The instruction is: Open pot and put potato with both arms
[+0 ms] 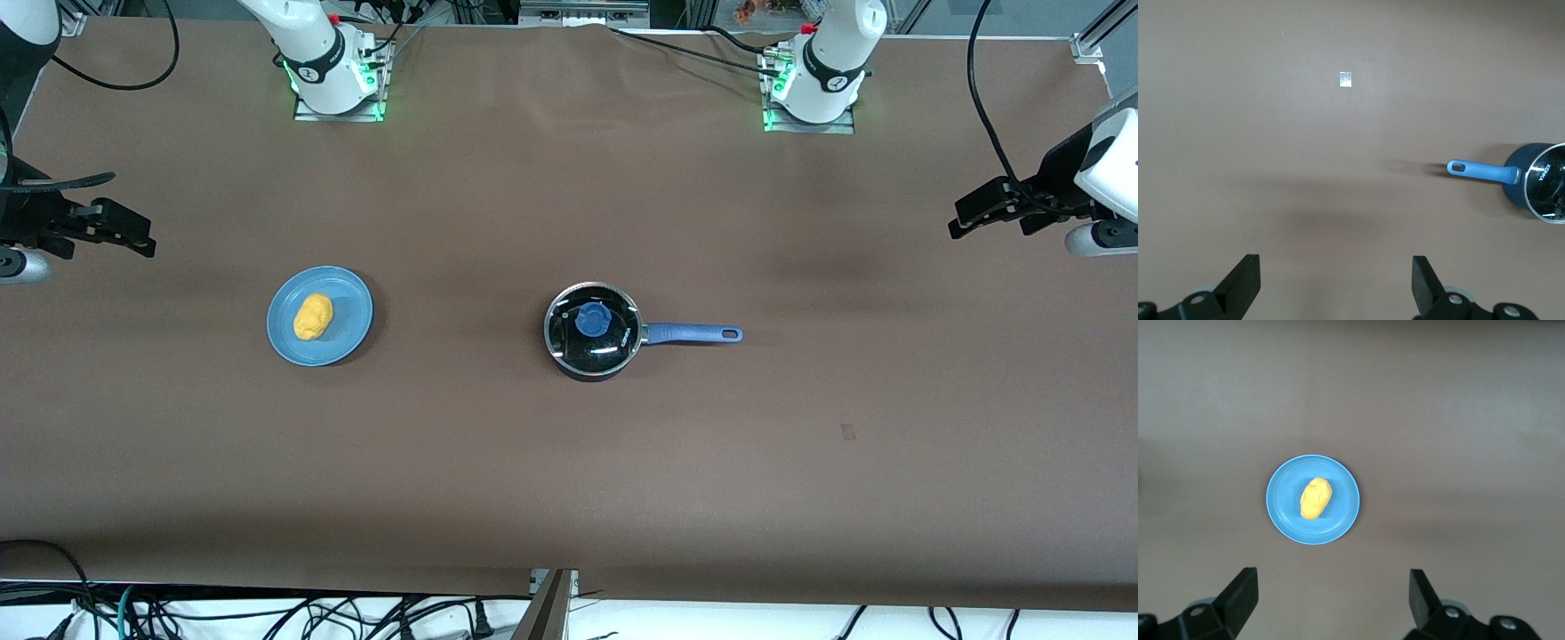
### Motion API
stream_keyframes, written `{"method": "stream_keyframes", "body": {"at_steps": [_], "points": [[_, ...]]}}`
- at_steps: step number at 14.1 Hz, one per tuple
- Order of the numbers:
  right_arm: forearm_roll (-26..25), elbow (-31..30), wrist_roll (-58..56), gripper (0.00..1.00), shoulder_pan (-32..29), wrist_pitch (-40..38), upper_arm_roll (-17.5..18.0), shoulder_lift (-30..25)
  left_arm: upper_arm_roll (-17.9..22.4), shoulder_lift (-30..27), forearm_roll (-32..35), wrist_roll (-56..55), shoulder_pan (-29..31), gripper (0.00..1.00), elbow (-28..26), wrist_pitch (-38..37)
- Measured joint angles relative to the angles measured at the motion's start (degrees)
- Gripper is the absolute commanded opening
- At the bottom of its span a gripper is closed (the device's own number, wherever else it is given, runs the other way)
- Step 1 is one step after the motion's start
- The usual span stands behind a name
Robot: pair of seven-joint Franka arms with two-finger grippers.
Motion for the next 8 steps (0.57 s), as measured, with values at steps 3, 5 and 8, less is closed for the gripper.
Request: {"method": "stream_keyframes", "body": {"at_steps": [3,5,8], "points": [[0.0,0.0,0.0,1.0,0.0,0.0,0.0,0.0,-0.1,0.2,0.0,0.0,-0.3,1.0,0.0,0.0],[0.0,0.0,0.0,1.0,0.0,0.0,0.0,0.0,-0.1,0.3,0.0,0.0,-0.5,1.0,0.0,-0.2],[0.0,0.0,0.0,1.0,0.0,0.0,0.0,0.0,-0.1,0.3,0.0,-0.9,-0.6,1.0,0.0,-1.0]]}}
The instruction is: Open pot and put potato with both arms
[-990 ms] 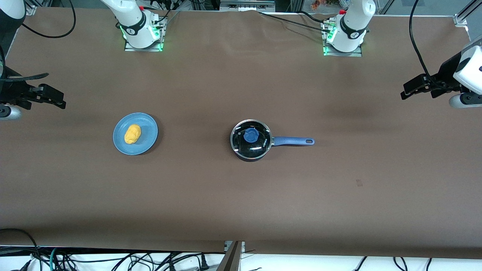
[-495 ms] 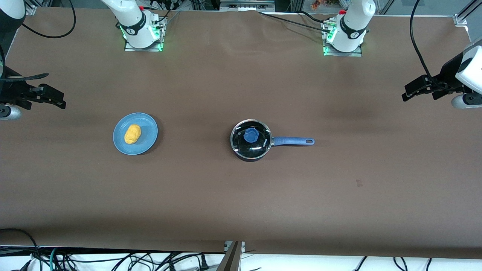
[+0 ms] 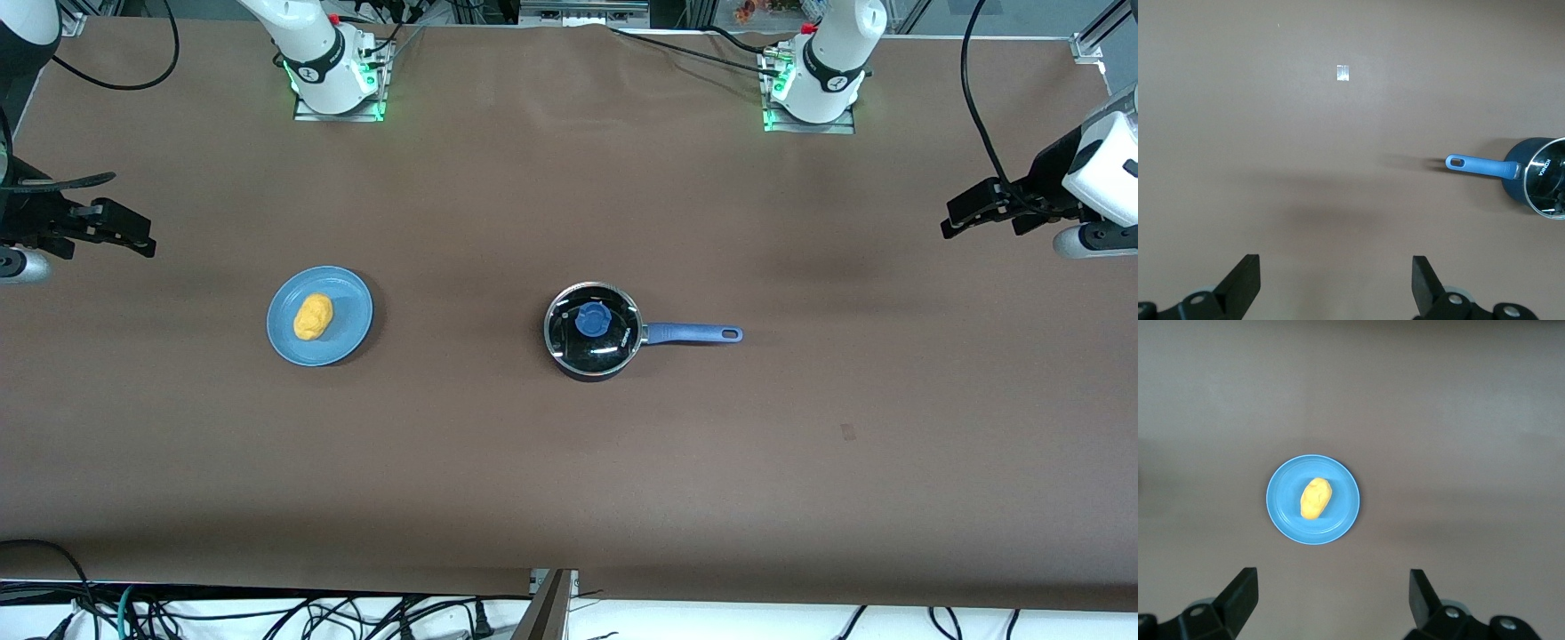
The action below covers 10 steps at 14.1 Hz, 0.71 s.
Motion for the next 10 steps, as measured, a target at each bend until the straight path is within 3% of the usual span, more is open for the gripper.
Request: {"method": "stream_keyframes", "body": {"at_steps": [10], "points": [[0.0,0.0,0.0,1.0,0.0,0.0,0.0,0.0,-1.3,0.2,3.6,-1.5,0.2,1.0,0.0,-0.9]]}}
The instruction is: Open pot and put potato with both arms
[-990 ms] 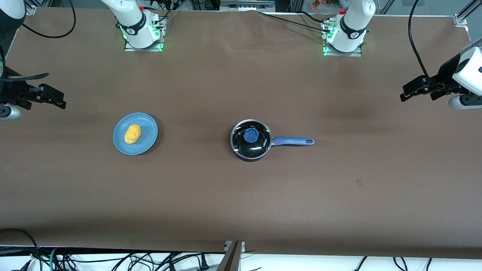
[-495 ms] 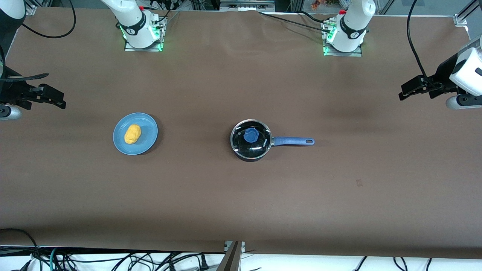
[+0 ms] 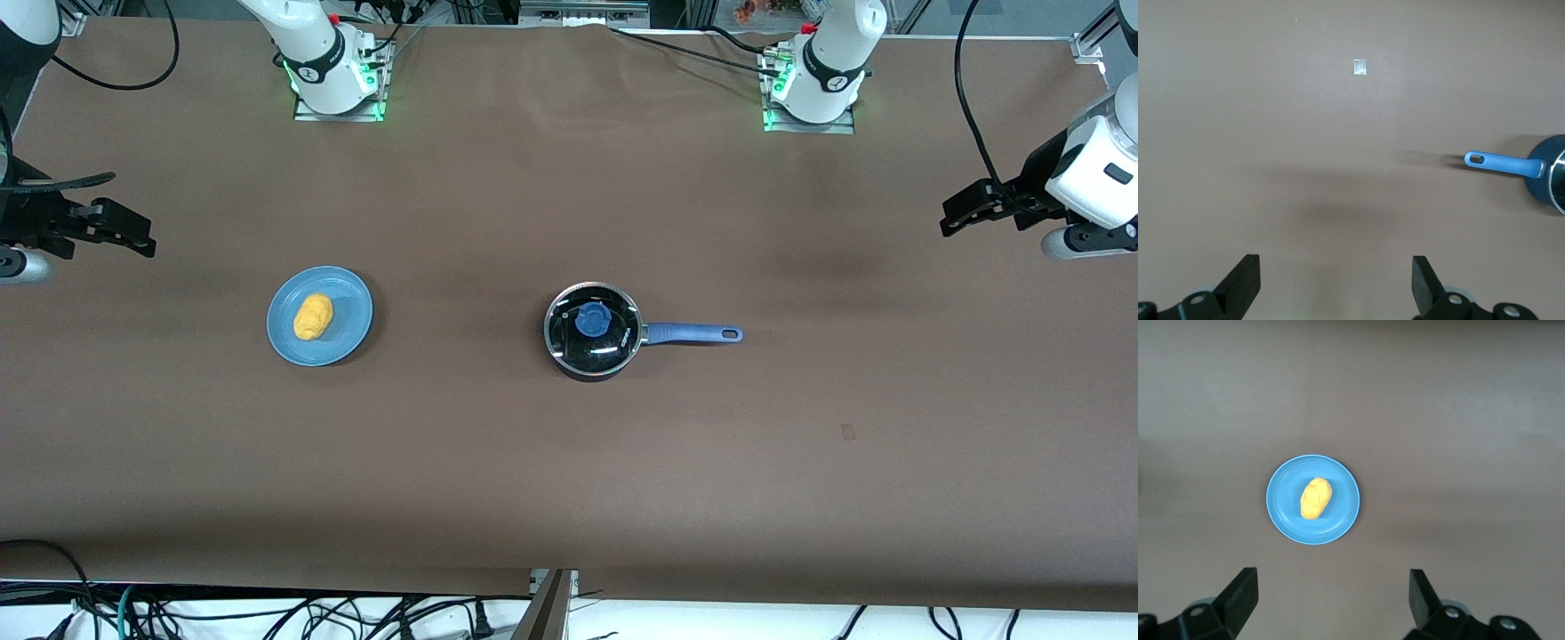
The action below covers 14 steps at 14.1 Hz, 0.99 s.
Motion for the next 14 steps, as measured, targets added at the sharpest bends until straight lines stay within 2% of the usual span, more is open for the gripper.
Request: {"method": "stream_keyframes", "body": {"at_steps": [10,14], "points": [[0.0,0.0,0.0,1.0,0.0,0.0,0.1,0.0,-0.1,0.1,0.0,-0.1,0.0,1.0,-0.1,0.0],[0.0,0.0,0.0,1.0,0.0,0.0,0.1,0.0,-0.8,-1.4,-0.2,-0.4,0.0,1.0,-4.3,2.0]]}}
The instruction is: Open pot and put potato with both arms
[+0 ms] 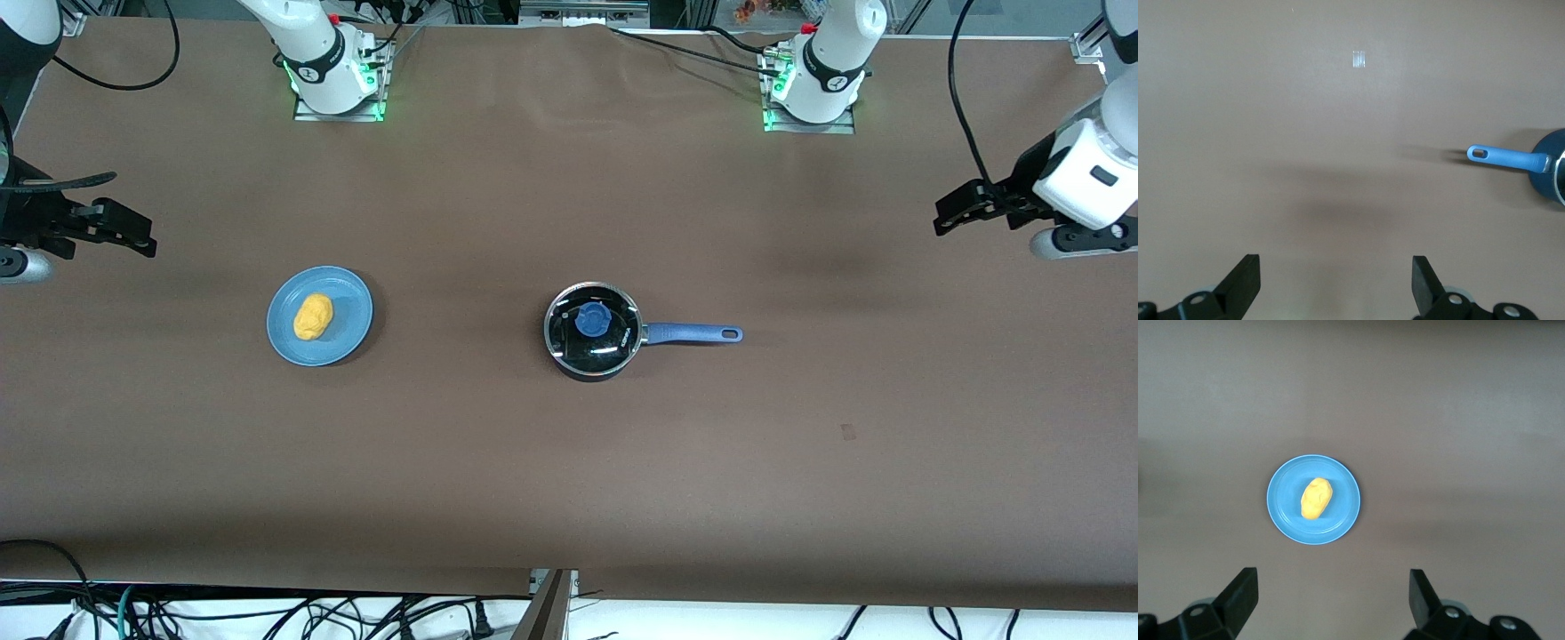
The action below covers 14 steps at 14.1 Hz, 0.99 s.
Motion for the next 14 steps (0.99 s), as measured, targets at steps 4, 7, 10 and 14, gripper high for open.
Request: {"method": "stream_keyframes", "body": {"at_steps": [4,7,10,14], "points": [[0.0,0.0,0.0,1.0,0.0,0.0,-0.1,0.0,-0.8,2.5,-2.1,-0.2,-0.7,1.0,-2.1,1.3],[0.0,0.0,0.0,1.0,0.0,0.0,-0.1,0.1,-3.8,7.1,-2.8,-2.4,-2.8,1.0,-0.5,1.5],[0.0,0.0,0.1,1.0,0.0,0.0,-0.1,0.7,-7.7,9.1,-8.3,-12.1,-5.1,1.0,0.3,4.1],[-0.1,-1.1,0.1,1.0,0.0,0.1,-0.1,2.2,-12.4,14.4,-9.8,-24.3,-9.4,1.0,0.3,14.0]]}}
